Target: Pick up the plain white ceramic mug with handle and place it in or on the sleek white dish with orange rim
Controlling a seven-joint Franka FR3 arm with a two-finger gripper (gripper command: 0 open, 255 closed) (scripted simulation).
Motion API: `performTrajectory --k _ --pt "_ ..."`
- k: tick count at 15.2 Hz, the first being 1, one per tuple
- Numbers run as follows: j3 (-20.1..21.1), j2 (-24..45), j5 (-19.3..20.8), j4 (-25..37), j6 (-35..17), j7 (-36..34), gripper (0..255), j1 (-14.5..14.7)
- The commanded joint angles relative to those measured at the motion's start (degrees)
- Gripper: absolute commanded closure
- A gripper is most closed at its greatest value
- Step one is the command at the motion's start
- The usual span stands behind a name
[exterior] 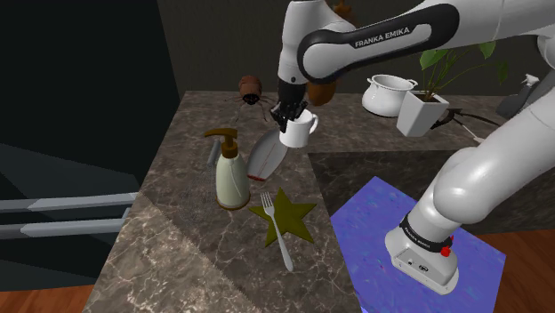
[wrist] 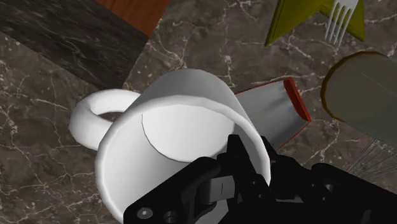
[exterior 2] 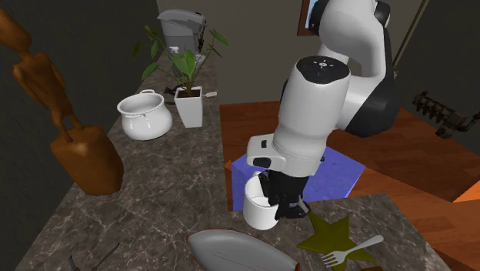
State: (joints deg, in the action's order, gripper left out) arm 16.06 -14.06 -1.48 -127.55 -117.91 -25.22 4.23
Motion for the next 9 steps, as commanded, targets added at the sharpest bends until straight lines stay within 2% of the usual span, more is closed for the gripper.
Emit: performTrajectory --k 1,6,9 --pt "0.01 4.67 1.4 5.22 0.68 -0.14 255 -0.72" --pt "-0.17 15.71 4.67 18.73 3.56 -0.52 255 -1.51" --pt "-0.22 16.48 4.94 18.14 2.24 -0.66 255 -1.47"
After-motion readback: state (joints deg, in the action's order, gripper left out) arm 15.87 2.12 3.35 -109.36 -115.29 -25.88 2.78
